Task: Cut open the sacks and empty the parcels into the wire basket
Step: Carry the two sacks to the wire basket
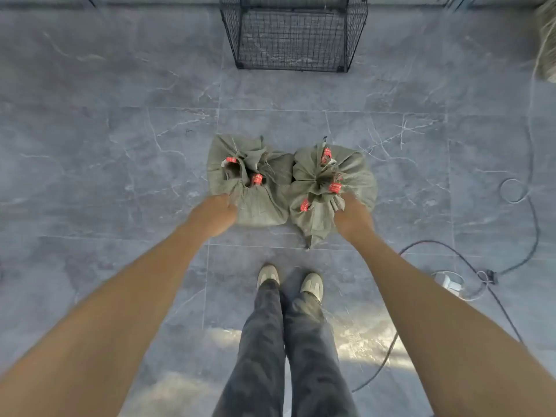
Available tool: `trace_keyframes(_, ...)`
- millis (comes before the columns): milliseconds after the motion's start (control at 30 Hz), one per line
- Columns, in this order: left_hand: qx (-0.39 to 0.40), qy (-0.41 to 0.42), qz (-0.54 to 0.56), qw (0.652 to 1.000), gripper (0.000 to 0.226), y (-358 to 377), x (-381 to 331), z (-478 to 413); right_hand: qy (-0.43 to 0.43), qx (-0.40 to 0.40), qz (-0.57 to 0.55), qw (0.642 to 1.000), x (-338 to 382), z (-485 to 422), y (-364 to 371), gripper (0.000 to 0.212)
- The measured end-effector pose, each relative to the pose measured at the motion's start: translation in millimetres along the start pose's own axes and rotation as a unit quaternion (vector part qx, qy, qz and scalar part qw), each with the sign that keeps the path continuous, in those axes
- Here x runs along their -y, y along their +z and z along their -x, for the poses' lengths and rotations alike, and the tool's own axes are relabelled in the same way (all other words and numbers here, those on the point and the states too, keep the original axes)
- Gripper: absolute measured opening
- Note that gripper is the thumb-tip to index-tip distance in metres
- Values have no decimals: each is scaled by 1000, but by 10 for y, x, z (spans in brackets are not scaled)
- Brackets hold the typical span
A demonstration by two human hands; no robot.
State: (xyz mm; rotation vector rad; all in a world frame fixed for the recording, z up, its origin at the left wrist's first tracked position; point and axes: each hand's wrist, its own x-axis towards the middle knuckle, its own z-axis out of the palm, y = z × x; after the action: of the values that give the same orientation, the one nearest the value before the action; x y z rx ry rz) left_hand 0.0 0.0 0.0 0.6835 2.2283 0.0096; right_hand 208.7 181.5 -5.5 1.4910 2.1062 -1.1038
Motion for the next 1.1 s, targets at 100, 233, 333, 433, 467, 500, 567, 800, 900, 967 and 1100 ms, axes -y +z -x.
trace_keyframes(100, -5, -8, -20, 1000, 39, 198, 82, -347, -29, -32, 30, 999, -71, -314, 223, 55)
trace_keyframes(233, -69, 12, -21, 997, 56, 453, 117, -834, -55, -91, 54, 993, -171, -740, 498, 82)
trace_keyframes(333, -137, 11, 28, 990, 33, 593, 71, -1103, -71, -135, 90, 984, -210, -974, 645, 87)
trace_keyframes(433, -227, 25, 135, 964, 33, 650, -13, -1303, -80, -148, 125, 978, -197, -1121, 739, 92)
trace_keyframes(467, -250, 31, 141, 958, 39, 652, -32, -1373, -86, -156, 123, 976, -185, -1147, 755, 92)
trace_keyframes(500, -264, 35, 132, 955, 44, 663, -36, -1457, -99, -170, 123, 973, -182, -1171, 770, 90)
trace_keyframes(567, -281, 49, 124, 950, 41, 683, -29, -1618, -146, -208, 132, 958, -192, -1233, 795, 85)
trace_keyframes(800, -254, -49, 286, 923, 41, 654, -212, -1826, -199, -290, 11, 936, -194, -1593, 890, 38)
trace_keyframes(900, -254, -32, 254, 933, 31, 611, -287, -1813, -200, -297, -64, 931, -73, -1614, 840, 10)
trace_keyframes(967, -253, -30, 272, 928, 29, 573, -299, -1775, -177, -281, -114, 936, 25, -1545, 748, 5)
trace_keyframes(1100, -269, -23, 243, 932, 25, 466, -309, -1593, -105, -248, -153, 951, 233, -1313, 453, 7)
